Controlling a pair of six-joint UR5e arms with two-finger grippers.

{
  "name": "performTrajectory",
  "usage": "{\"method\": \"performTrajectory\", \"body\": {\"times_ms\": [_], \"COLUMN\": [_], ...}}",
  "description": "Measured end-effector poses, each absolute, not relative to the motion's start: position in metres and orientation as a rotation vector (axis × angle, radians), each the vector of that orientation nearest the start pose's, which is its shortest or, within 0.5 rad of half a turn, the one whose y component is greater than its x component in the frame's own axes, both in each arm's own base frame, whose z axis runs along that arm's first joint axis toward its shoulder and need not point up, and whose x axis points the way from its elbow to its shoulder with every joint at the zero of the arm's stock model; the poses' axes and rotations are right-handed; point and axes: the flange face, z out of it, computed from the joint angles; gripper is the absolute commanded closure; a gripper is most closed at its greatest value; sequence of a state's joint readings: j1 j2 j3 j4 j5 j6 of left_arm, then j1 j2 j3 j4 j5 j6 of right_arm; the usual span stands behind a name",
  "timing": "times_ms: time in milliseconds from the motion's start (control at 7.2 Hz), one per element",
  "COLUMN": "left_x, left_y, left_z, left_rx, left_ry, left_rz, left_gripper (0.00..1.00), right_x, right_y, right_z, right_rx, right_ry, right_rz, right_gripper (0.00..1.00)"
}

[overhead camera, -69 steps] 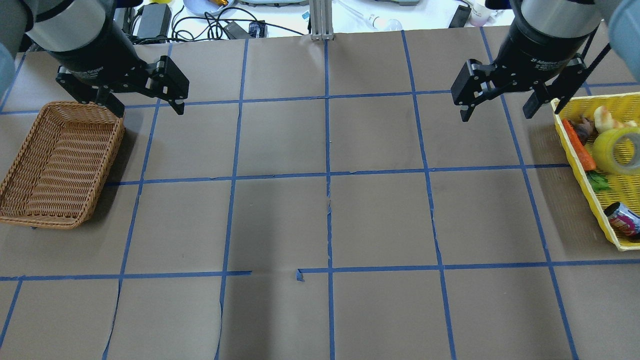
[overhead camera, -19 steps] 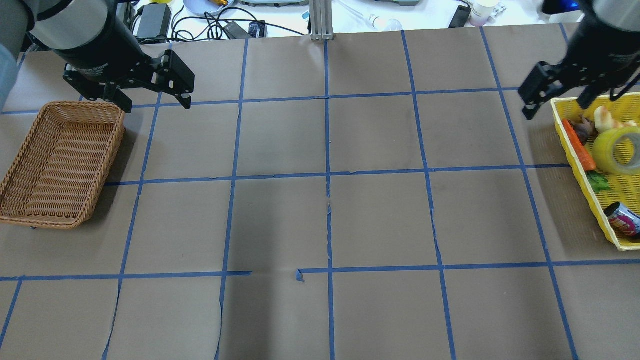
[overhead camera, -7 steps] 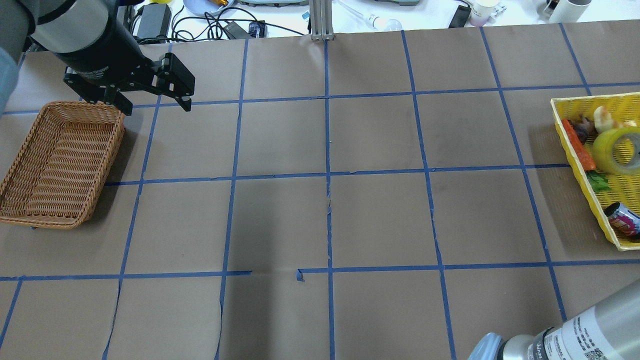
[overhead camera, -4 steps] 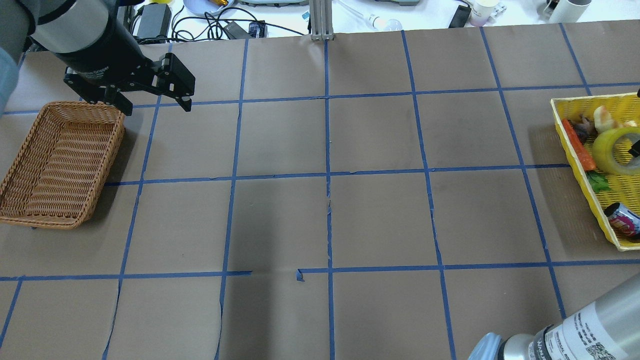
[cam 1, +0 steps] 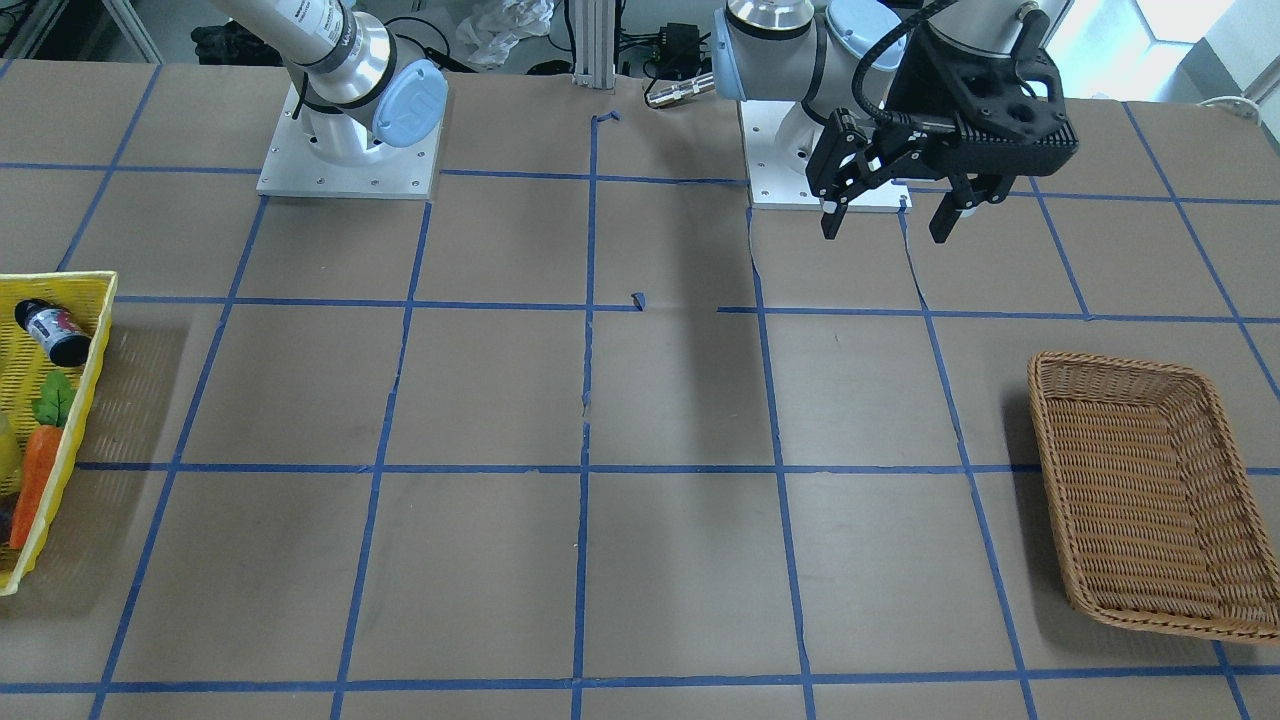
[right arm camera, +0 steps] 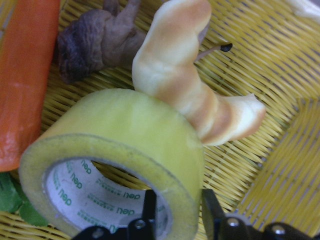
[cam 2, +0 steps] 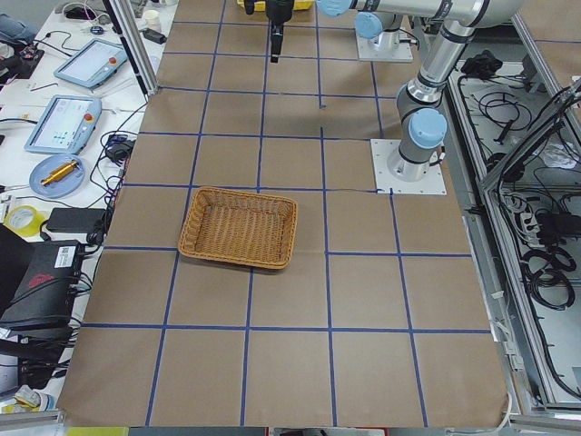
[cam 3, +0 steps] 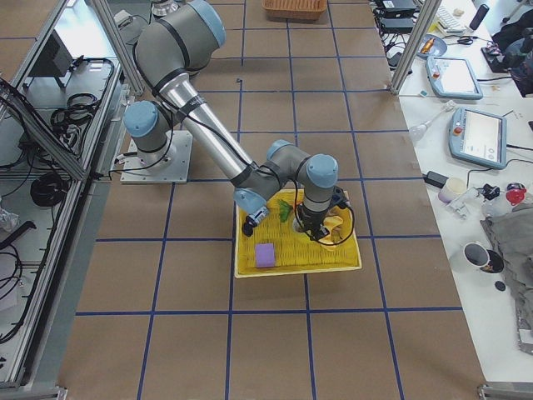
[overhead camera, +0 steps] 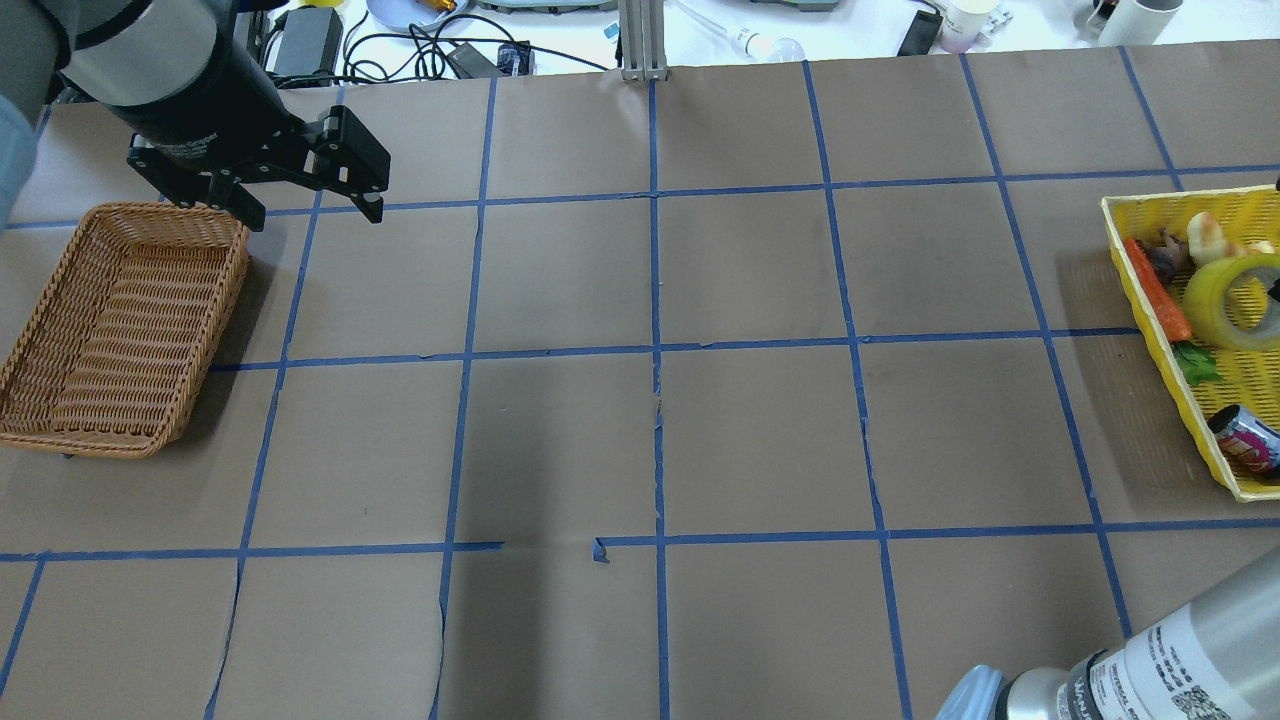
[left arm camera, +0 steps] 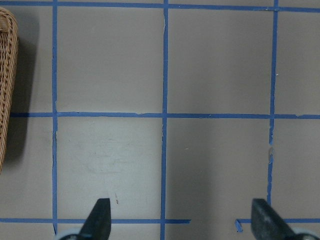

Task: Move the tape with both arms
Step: 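Grasp the yellow tape roll with the right gripper and lift it out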

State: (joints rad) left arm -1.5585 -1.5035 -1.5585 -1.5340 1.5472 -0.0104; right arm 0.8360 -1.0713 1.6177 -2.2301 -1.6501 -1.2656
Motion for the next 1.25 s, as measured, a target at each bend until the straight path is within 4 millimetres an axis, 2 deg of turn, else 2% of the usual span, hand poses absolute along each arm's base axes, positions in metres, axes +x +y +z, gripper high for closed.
{"method": "performTrajectory", "body": {"times_ms": [139,278,417,556,694,833,972,1250], "left_x": [-0.13,-0.13,-0.13,-0.13,-0.13,-0.13,-0.13,-0.13], "left_y": [-0.475,-0.475,-0.475,-0.475,-0.475,-0.475,-0.475,-0.475], "left_z": [0.53,0.53,0.53,0.53,0.53,0.53,0.53,0.53], "left_rx": [-0.031,-0.029,-0.029,-0.028,-0.024,-0.024,-0.024,-0.022], "left_ry": [3.159,3.159,3.159,3.159,3.159,3.159,3.159,3.159], "left_rz": [-0.184,-0.183,-0.183,-0.184,-0.184,-0.184,-0.184,-0.184], "left_gripper": [0.0,0.0,0.0,0.0,0.0,0.0,0.0,0.0], "right_x": [-0.341,-0.338,-0.327,-0.308,-0.272,-0.217,-0.136,0.047], "right_y": [-0.564,-0.56,-0.551,-0.54,-0.537,-0.546,-0.564,-0.583], "right_z": [0.255,0.277,0.31,0.345,0.373,0.387,0.39,0.379], "right_rx": [-0.853,-0.853,-0.848,-0.809,-0.725,-0.601,-0.426,-0.012], "right_ry": [3.175,3.183,3.183,3.177,3.168,3.16,3.163,3.154], "right_rz": [0.009,0.006,0.004,0.005,0.009,0.017,0.036,0.025], "right_gripper": [1.0,1.0,1.0,1.0,1.0,1.0,1.0,1.0]}}
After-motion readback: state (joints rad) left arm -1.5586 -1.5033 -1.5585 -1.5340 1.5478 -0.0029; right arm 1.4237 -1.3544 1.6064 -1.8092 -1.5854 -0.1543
